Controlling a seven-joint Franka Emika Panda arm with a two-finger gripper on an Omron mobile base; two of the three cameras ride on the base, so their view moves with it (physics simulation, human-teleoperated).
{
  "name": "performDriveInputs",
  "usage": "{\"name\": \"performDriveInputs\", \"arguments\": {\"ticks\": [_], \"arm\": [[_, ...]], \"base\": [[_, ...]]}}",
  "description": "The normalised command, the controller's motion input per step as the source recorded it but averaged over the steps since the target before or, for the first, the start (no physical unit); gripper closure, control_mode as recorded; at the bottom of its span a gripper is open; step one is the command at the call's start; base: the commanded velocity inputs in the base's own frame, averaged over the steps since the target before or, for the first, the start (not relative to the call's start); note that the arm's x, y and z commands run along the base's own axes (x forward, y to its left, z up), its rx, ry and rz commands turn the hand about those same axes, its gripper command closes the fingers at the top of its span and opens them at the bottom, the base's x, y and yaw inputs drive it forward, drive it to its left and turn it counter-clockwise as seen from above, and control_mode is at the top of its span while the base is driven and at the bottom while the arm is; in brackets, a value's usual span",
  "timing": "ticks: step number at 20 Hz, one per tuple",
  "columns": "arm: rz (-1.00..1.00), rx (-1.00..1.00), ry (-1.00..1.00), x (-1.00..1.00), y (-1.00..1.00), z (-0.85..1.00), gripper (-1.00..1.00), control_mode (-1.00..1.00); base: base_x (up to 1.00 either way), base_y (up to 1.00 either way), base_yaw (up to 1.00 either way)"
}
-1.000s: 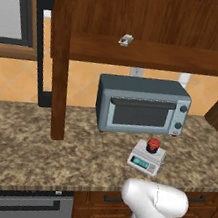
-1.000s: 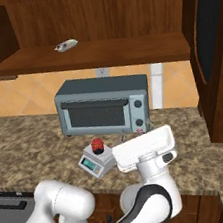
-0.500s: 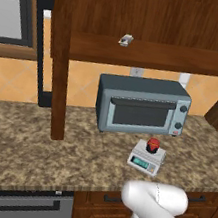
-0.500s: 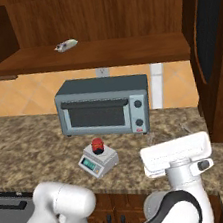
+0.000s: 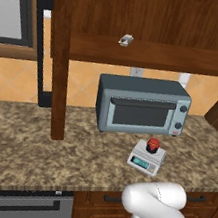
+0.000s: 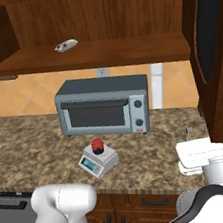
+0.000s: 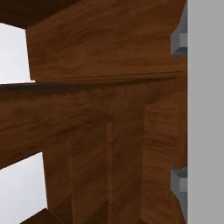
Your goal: Pick the jam and place it on the digital scale for weighing, and close the cabinet.
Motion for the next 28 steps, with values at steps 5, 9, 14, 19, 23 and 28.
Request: {"name": "performDriveInputs", "arguments": {"ticks": [5, 9, 14, 19, 23, 28], "arm": [[0.0, 0.04, -0.01, -0.12, -0.56, 0.22, -1.0, -1.0], [0.0, 0.0, 0.02, 0.0, -0.41, 0.16, -1.0, -1.0], [0.0, 0.0, -0.15, -0.29, -0.08, 0.91, -1.0, -1.0], [0.09, -0.05, -0.49, -0.5, 0.52, 1.0, -1.0, -1.0], [0.16, -0.12, -0.55, -0.02, 1.0, 0.99, -1.0, -1.0], [0.04, -0.24, -0.26, 0.01, 1.0, 1.0, -1.0, -1.0]], "base": [[0.0, 0.0, 0.0], [0.0, 0.0, 0.0], [0.0, 0.0, 0.0], [0.0, 0.0, 0.0], [0.0, 0.0, 0.0], [0.0, 0.0, 0.0]]}}
